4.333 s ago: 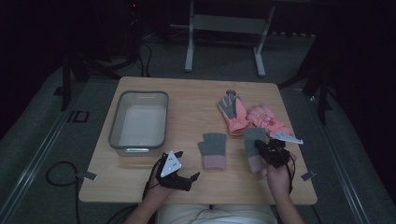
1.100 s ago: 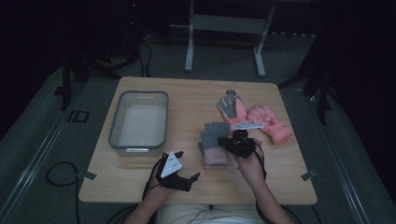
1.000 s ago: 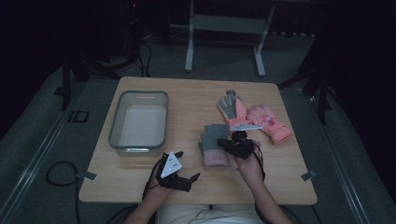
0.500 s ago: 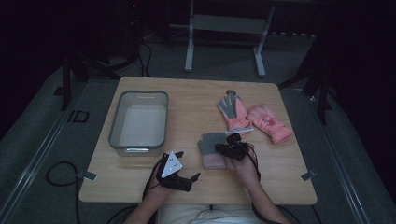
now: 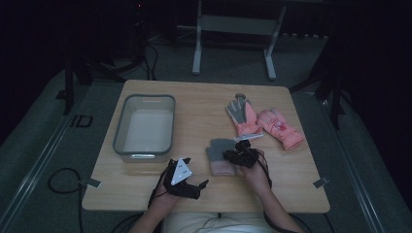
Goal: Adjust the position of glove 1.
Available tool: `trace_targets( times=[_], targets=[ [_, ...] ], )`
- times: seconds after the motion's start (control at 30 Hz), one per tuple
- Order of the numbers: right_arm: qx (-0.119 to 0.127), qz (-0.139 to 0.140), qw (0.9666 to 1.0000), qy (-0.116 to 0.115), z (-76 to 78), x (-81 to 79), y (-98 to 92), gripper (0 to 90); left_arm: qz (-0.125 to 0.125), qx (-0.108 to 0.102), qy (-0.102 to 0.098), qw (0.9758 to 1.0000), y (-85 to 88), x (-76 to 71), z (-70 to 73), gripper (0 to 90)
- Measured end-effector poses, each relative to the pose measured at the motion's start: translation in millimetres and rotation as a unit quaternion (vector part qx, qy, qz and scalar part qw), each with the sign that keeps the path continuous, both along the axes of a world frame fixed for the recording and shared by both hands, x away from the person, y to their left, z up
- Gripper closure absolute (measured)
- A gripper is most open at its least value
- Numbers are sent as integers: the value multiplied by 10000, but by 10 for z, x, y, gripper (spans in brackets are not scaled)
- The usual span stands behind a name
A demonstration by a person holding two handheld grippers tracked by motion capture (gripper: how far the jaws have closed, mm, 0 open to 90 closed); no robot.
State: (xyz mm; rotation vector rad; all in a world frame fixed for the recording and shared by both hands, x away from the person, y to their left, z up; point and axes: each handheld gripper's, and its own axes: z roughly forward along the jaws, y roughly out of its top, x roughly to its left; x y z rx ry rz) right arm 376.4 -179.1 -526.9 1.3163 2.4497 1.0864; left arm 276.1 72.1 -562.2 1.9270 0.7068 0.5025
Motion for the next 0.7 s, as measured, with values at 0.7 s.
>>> trace_targets(
  times=[0.7],
  targets=[
    [-196, 362, 9985, -360, 161, 535, -137, 584, -1324, 997, 99, 9861, -582, 324, 167, 226]
  ],
)
